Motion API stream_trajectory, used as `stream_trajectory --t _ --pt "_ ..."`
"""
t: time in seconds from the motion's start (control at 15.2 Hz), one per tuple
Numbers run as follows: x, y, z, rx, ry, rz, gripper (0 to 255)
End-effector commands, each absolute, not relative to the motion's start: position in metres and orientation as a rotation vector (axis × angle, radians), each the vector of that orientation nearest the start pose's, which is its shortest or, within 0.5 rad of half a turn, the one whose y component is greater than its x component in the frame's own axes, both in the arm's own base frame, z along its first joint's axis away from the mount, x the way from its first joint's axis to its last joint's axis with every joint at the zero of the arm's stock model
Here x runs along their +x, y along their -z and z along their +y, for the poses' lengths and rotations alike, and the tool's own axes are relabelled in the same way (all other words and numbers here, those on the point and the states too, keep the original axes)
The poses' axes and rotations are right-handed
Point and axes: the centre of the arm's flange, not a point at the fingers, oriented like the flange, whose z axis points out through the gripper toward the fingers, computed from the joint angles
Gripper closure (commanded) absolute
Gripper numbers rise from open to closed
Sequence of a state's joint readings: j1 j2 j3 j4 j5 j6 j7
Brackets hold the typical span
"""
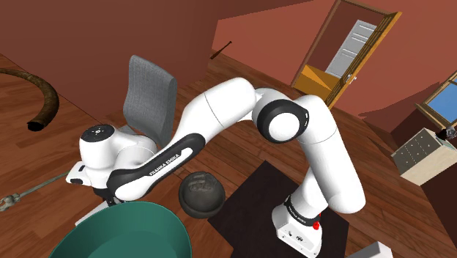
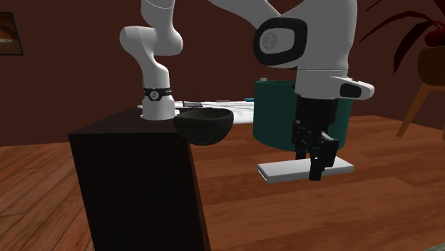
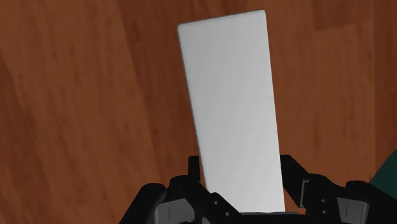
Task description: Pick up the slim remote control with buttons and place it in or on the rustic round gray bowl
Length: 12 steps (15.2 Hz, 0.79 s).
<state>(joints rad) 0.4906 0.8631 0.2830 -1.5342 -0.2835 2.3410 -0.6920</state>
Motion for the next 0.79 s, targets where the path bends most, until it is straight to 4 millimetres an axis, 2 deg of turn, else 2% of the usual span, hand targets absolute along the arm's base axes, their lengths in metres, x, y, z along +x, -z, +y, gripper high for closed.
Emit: stream_trajectory --t 0.0,0.13,0.73 --pt "0.524 -0.155 0.465 2.229 0.024 2.232 255" --pt "0.525 -0.154 0.466 2.229 0.024 2.232 255" --pt "0.525 -0.202 0.466 2.229 0.024 2.232 255"
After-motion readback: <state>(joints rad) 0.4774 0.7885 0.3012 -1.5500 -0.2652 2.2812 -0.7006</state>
